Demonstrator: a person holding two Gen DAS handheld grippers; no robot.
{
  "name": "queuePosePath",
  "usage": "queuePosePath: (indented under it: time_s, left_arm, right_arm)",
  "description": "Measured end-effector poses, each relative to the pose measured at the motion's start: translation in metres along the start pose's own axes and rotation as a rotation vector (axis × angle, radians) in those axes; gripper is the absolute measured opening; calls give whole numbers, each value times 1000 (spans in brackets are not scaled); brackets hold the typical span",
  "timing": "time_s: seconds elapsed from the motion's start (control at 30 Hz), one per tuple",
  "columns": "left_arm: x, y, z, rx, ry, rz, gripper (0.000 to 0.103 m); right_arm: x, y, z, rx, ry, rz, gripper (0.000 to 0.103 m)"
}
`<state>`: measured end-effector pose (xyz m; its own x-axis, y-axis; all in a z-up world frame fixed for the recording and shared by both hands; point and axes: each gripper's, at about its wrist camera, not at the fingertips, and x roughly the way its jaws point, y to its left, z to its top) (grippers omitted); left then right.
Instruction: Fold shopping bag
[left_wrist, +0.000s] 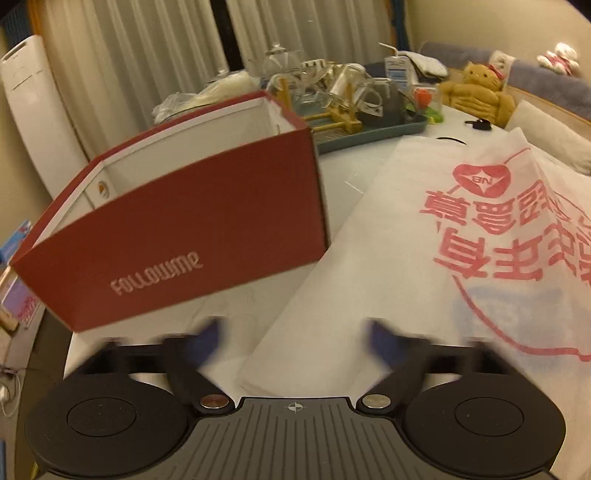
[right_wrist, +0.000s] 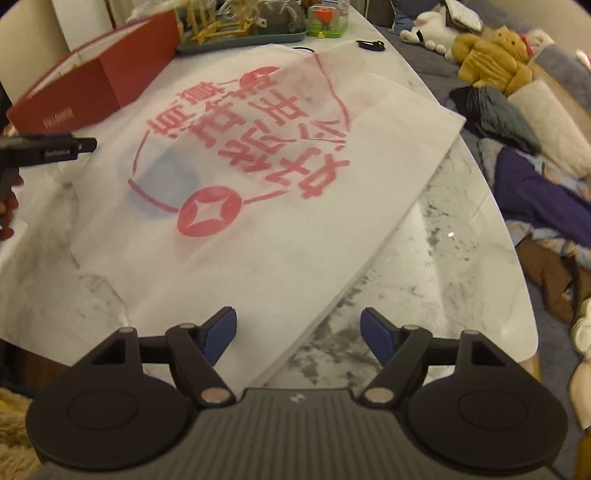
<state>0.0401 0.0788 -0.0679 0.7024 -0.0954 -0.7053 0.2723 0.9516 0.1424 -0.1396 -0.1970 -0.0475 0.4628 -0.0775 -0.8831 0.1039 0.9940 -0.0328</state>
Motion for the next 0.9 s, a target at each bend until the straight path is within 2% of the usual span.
queuePosePath:
  time_s: [0.07,0.13,0.2,0.23,0.37,0.43,0.57,0.63,0.73,0.8,0.9]
  left_arm:
    - [1,5,-7,-67,21,-34,103]
    - [1,10,-13,-130,41,-67,103]
    - [-2,9,-16,-102,46,-90,103]
    - [-3,6,-15,-71,52,-114,103]
    - [-13,-14,-19,55,49,-232,100]
    - [-21,-24,-23,71,61,-246,100]
    - [-41,-36,-30,1,71,-252,100]
    - [-55,-39,-32,-47,61,-261,100]
    - [-76,-49,-29,-110,6,-220,100]
    - [-86,-59,-23,-125,-49,-217,100]
    - [-86,-86,-10,-76,-106,-238,100]
  right_arm:
    - [2,5,1,15,-14,-9,71]
    - [0,5,2,33,-43,-25,51]
    - [-1,0,4,48,-55,-36,12]
    - [-1,-3,6,54,-56,-39,7]
    - [1,-12,10,15,-61,9,1]
    - [1,-25,13,12,-63,31,1]
    - [-12,-49,16,-105,-63,15,1]
    - [-20,-69,20,-122,-70,-5,1]
    - [-29,-95,26,-187,-78,-41,1]
    - [-30,-109,31,-248,-71,-64,1]
    - [-25,-131,42,-278,-61,-83,1]
